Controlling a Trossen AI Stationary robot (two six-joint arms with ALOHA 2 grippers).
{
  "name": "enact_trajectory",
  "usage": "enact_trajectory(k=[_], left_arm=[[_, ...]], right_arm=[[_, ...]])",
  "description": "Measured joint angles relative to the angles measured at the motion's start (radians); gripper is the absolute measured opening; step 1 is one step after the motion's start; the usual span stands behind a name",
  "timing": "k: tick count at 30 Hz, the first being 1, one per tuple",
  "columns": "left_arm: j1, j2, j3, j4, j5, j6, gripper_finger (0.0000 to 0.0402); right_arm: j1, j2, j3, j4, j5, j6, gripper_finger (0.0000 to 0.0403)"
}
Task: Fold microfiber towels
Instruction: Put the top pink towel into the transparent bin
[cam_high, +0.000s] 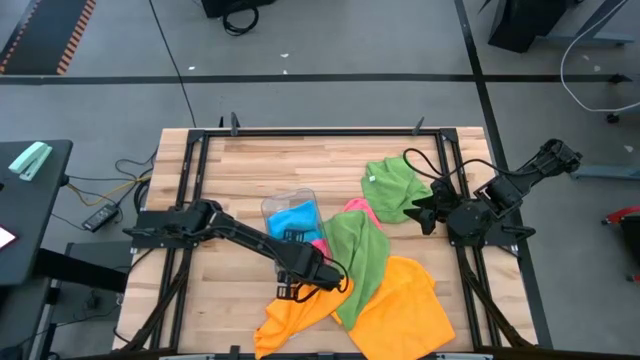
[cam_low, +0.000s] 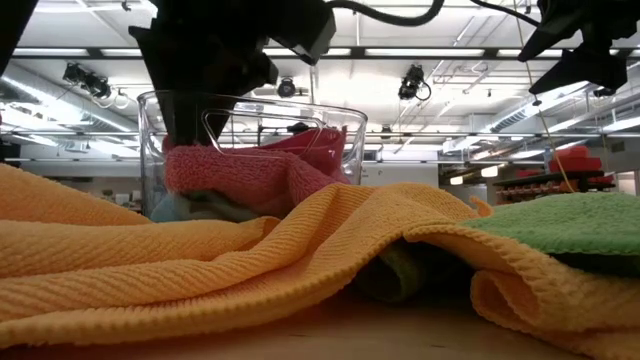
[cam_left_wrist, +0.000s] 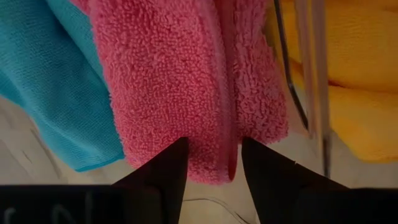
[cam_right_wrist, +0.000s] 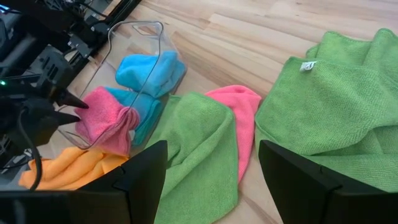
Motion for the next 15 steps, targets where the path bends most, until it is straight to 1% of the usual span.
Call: enact_trajectory(k=[5,8,11,15], left_arm=[[0.000,0.009,0.000,-0.009,-0.001,0.001,0.0157],[-0.003,0.016,0.000,-0.015,-0.006,0.000,0.0142],[-0.008,0.019,0.000,-0.015,-0.020,0.000,0.0111],[-0.011,0.019,0.000,-0.013,-0.025,-0.009,0.0051]], right_arm=[[0.000,0.000,0.000,0.003,-0.002,0.000,0.0262],[0.000,0.000,0.000,0.003,-0.004,0.000,0.0262],[0.000,0.000,0.000,0.003,-0.003,0.000,0.0262],[0.000,0.000,0.000,0.003,-0.003,0.000,0.0262]])
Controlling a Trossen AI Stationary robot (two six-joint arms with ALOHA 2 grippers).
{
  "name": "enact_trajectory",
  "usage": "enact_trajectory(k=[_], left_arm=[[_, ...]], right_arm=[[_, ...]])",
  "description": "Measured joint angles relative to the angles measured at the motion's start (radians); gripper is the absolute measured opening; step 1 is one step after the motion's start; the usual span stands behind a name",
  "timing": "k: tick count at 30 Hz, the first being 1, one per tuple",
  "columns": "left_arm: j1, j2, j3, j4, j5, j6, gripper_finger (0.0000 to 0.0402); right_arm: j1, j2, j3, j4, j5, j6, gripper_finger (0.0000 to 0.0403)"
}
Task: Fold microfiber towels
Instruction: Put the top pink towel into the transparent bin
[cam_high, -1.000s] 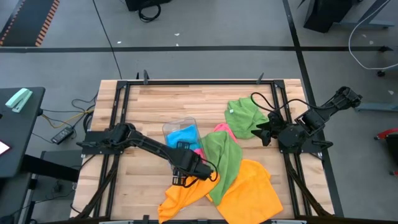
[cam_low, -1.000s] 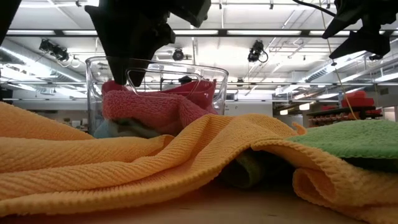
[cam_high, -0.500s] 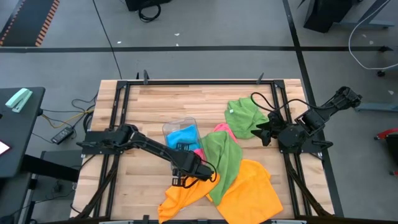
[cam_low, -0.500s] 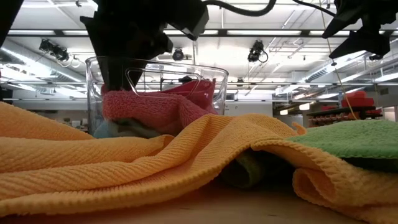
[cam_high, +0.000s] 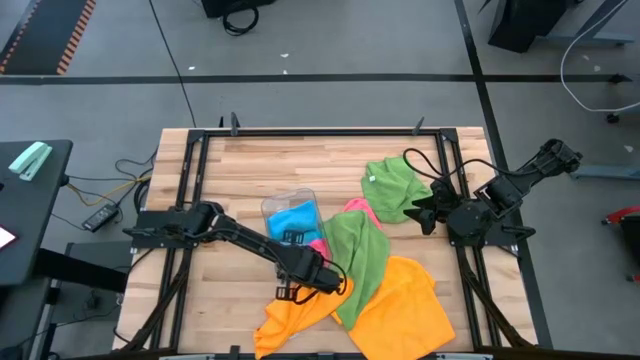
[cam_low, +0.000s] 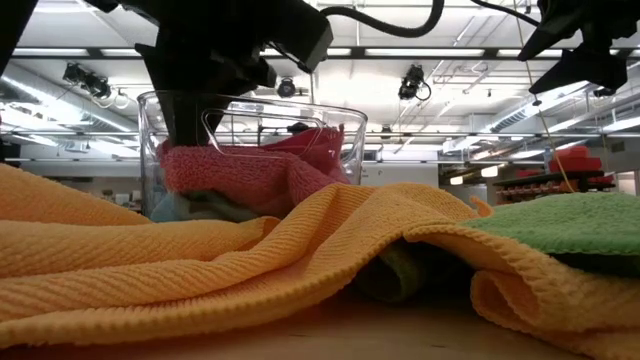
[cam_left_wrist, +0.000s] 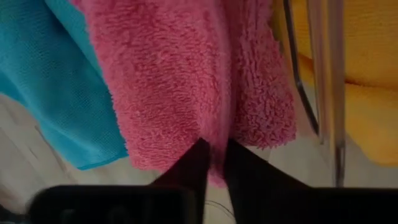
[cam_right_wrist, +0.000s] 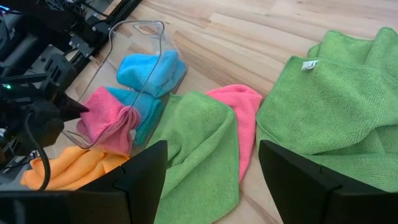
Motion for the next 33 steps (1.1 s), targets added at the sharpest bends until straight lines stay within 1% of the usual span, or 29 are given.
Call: enact_trajectory(k=[2,3,7,13,16,22,24,27,33], left_arm=[[0.001,0.000,0.000,0.000,0.008,-0.017,0.0018],[0.003,0.000,0.000,0.000,0.026,-0.017,0.0012],[0.010,0.000,0.011,0.000,0.092,-0.017,0.0014],[0.029,0.000,0.078,-0.001,0.124,-0.045,0.0009],[0.045,0.000,0.105,0.007,0.167,-0.063,0.0014],[0.057,0.000,0.108,0.068,0.229,-0.069,0.0008],[0.057,0.000,0.108,0.099,0.232,-0.069,0.0012],[0.057,0.000,0.108,0.115,0.232,-0.070,0.0029],[0.064,0.000,0.108,0.114,0.232,-0.095,0.0076]], right_arm=[[0.000,0.000,0.000,0.000,0.000,0.000,0.0262],[0.000,0.000,0.000,0.000,0.000,0.000,0.0262],[0.000,0.000,0.000,0.000,0.000,-0.002,0.0262],[0.000,0.000,0.000,0.000,0.000,-0.003,0.0262],[0.000,0.000,0.000,0.000,0.000,-0.003,0.0262],[0.000,0.000,0.000,0.000,0.000,-0.004,0.0262],[0.000,0.000,0.000,0.000,0.000,-0.004,0.0262],[0.000,0.000,0.000,0.002,0.000,-0.012,0.0262],[0.000,0.000,0.000,0.009,-0.003,-0.026,0.0262]])
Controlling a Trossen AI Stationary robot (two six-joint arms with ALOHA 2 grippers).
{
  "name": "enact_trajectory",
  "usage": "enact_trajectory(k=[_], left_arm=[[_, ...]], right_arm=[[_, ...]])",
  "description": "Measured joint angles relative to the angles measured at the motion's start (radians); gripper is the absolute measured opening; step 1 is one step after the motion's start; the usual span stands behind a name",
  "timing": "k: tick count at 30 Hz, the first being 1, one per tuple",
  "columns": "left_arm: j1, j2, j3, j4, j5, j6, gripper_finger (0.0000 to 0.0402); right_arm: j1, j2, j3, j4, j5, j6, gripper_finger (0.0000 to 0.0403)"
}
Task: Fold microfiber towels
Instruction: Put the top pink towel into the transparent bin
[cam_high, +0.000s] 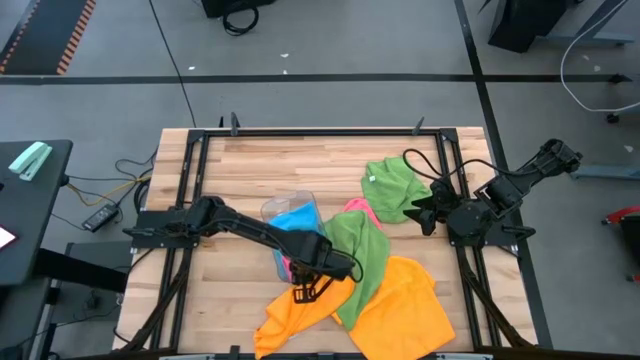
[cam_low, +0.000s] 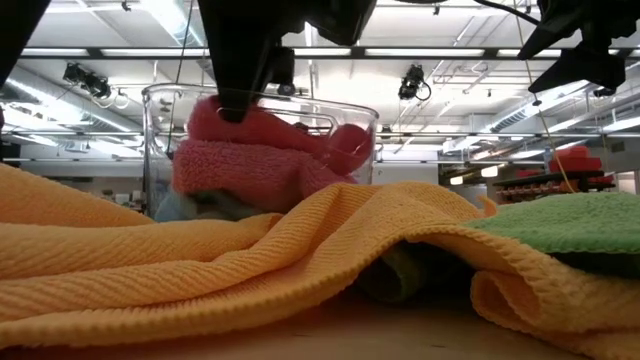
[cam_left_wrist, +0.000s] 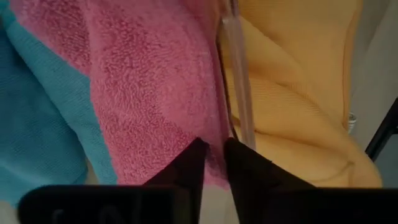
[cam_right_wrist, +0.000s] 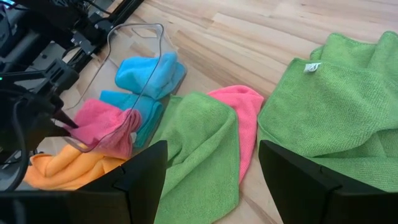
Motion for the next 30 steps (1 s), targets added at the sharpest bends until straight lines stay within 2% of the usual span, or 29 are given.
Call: enact_trajectory(k=[6,13,16,23,30], left_arm=[[0.027,-0.001,0.038,-0.051,0.042,0.004,0.0134],[0.070,-0.005,0.107,-0.049,0.011,0.161,0.0168],[0.093,-0.004,0.097,-0.004,-0.045,0.217,0.0166],[0.163,-0.005,-0.023,0.132,-0.058,0.237,0.0143],[0.190,-0.002,-0.061,0.136,-0.098,0.234,0.0117]], right_arm=[[0.000,0.000,0.000,0.000,0.000,-0.004,0.0262],[0.000,0.000,0.000,0.002,-0.011,-0.004,0.0262],[0.000,0.000,0.000,0.002,-0.029,-0.004,0.0262],[0.000,0.000,0.000,0.002,-0.047,-0.004,0.0262],[0.000,0.000,0.000,0.002,-0.050,0.006,0.0262]])
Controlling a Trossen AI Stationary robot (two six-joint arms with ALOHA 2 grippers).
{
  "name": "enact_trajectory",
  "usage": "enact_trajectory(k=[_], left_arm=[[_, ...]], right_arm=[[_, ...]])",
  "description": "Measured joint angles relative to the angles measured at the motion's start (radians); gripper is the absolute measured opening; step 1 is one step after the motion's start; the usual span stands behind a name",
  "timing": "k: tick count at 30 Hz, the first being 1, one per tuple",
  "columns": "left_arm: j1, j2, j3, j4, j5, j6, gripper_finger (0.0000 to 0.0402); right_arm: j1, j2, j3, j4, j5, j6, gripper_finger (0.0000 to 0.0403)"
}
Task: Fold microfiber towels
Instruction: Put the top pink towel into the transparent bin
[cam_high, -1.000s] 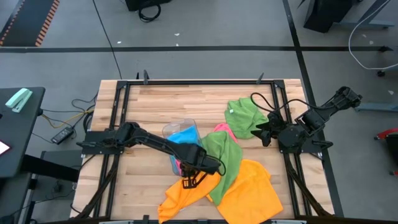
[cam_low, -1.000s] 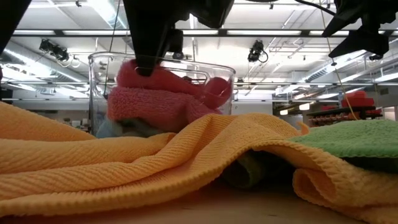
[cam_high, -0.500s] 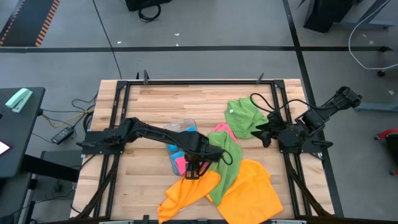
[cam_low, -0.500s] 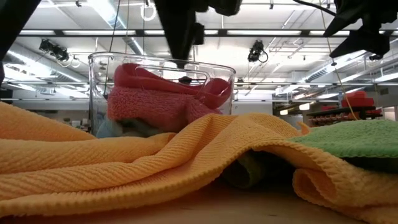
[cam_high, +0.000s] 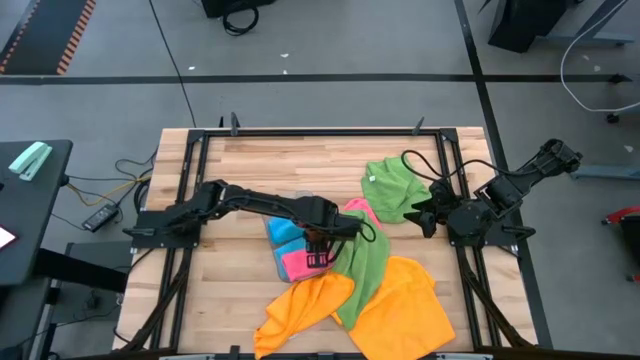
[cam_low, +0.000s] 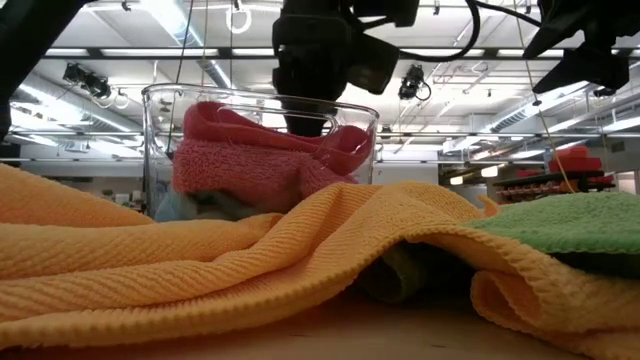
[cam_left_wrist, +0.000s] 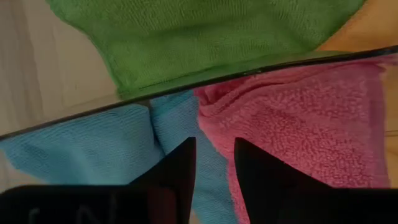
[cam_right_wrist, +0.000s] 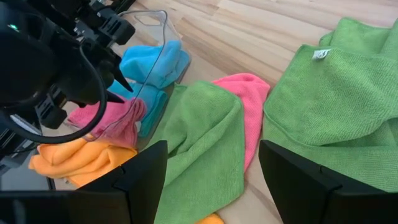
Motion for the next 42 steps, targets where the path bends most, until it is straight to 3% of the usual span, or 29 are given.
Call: enact_trajectory(k=[9,15,19,23,28,35,42], left_arm=[[0.025,0.000,-0.001,0.005,0.053,-0.038,0.0108],[0.039,0.000,-0.047,0.054,0.090,-0.057,0.0125],[0.042,0.000,-0.077,0.093,0.167,-0.073,0.0140],[0.039,0.001,-0.082,0.099,0.168,-0.074,0.0143],[0.039,0.001,-0.082,0.106,0.149,-0.077,0.0103],[0.040,0.001,-0.082,0.139,0.147,-0.055,0.0012],[0.043,0.001,-0.045,0.084,0.141,-0.037,0.0006]], right_arm=[[0.000,0.000,0.000,0.000,0.001,0.002,0.0262],[0.000,0.000,0.000,0.000,0.005,0.002,0.0262],[0.000,0.000,0.000,0.000,0.010,0.011,0.0262],[0.000,0.000,0.000,0.000,0.020,0.013,0.0262],[0.000,0.000,0.000,0.000,0.024,0.013,0.0262],[0.000,0.000,0.000,0.000,0.024,0.021,0.0262],[0.000,0.000,0.000,0.000,0.024,0.021,0.0262]])
